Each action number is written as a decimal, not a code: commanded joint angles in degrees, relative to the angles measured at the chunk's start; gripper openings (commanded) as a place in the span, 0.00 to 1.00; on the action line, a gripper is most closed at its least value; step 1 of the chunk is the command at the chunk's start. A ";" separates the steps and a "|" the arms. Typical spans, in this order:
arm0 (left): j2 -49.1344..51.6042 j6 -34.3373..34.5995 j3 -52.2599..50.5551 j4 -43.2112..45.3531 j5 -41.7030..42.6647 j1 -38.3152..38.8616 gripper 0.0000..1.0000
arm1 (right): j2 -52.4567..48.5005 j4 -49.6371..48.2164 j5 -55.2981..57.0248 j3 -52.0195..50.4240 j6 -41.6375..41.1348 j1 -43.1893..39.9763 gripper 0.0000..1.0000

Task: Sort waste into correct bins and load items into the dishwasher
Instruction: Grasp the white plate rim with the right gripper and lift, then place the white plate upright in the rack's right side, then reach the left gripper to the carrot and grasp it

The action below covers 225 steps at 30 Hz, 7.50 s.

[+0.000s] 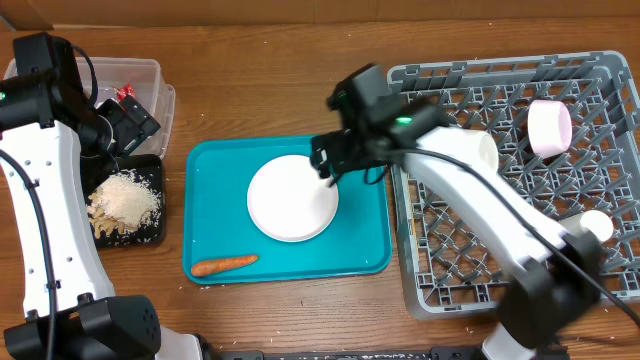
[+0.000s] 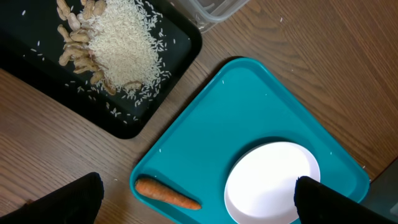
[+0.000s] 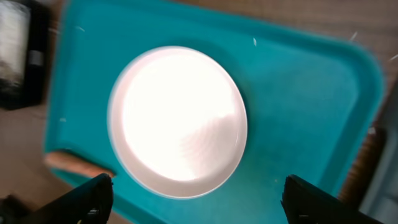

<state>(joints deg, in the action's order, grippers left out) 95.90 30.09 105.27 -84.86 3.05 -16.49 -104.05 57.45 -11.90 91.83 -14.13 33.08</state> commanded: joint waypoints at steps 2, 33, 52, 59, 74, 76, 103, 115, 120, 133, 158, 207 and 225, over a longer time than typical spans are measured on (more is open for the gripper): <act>0.00 0.76 0.59 0.04 -0.81 0.00 1.00 | -8.48 -0.81 2.05 0.76 -5.55 0.66 0.84; -0.02 -0.31 0.59 -0.42 -1.62 0.00 1.00 | -12.59 15.28 11.43 16.98 -5.35 -8.00 0.04; -0.02 -0.24 0.59 2.71 -3.23 0.00 1.00 | 1.62 17.86 59.54 25.11 -2.01 -20.35 0.04; -0.02 -0.24 0.59 6.34 -3.54 0.00 1.00 | 1.62 16.46 70.77 25.11 -3.45 -27.76 0.04; 0.00 -0.26 0.59 7.89 -3.89 0.00 1.00 | 1.05 10.43 84.24 18.45 -3.39 -44.65 0.04; 0.00 -0.20 0.59 7.78 -3.87 0.00 1.00 | 1.05 9.57 83.56 15.54 -3.43 -45.94 0.04; 0.00 2.97 0.59 7.76 -3.43 0.00 1.00 | 1.01 -0.90 60.22 -4.98 -3.48 -46.18 0.93; 0.00 2.93 0.59 7.72 -3.45 0.00 1.00 | 5.07 -0.61 50.58 -4.15 -3.89 -45.90 1.00; 0.00 2.34 0.59 7.72 -3.48 0.00 1.00 | 10.49 -0.39 36.54 -1.86 -3.13 -45.90 1.00; 0.00 2.05 0.59 5.53 -3.43 0.72 1.00 | 15.85 4.74 -0.85 -0.81 4.35 -45.90 1.00; -0.02 40.46 -8.15 -10.34 -7.69 35.60 1.00 | 15.85 22.56 2.78 -0.87 5.14 -45.90 1.00; -0.02 43.58 -57.29 37.38 -3.89 23.91 0.77 | 15.85 21.92 2.82 -0.87 5.14 -45.90 1.00; -0.02 43.58 -57.29 36.70 -4.94 23.91 0.25 | 15.85 22.36 2.86 -0.87 5.16 -45.90 1.00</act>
<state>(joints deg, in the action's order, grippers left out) 94.72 73.56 49.80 -47.57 1.21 7.81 -88.38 79.79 -9.58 90.11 -8.97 -12.93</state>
